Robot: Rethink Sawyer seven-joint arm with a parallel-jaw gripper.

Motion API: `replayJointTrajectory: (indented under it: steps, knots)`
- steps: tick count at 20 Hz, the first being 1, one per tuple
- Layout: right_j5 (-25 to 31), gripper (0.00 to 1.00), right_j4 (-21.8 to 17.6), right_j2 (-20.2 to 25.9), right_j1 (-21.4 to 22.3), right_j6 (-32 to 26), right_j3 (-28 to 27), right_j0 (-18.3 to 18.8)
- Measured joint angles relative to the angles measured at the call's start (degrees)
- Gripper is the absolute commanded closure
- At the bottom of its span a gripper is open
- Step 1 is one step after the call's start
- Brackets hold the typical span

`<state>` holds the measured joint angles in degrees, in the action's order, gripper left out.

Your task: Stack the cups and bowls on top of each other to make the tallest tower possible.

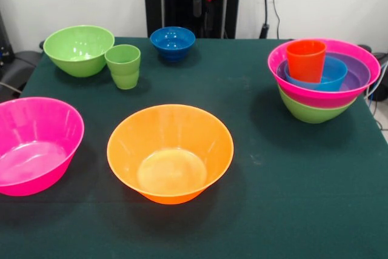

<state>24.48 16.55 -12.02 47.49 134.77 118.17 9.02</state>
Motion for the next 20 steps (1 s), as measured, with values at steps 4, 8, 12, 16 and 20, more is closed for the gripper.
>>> replayJointTrajectory:
  steps: [4, 8, 12, 16, 20]
  knots:
    - [1.9, 0.0, 0.0, -1.6, 2.0, 0.0, 0.0, 0.0]
    - [2.8, 0.0, 0.0, -2.3, 2.9, 0.0, 0.0, 0.1]
    - [3.6, 0.0, 0.0, -3.2, 4.8, 0.0, 0.0, 0.7]
    - [3.6, 0.0, 0.0, -3.5, 6.1, 0.0, 0.1, 1.5]
    - [3.6, 0.0, 0.0, -3.4, 7.7, 0.0, 0.3, 3.3]
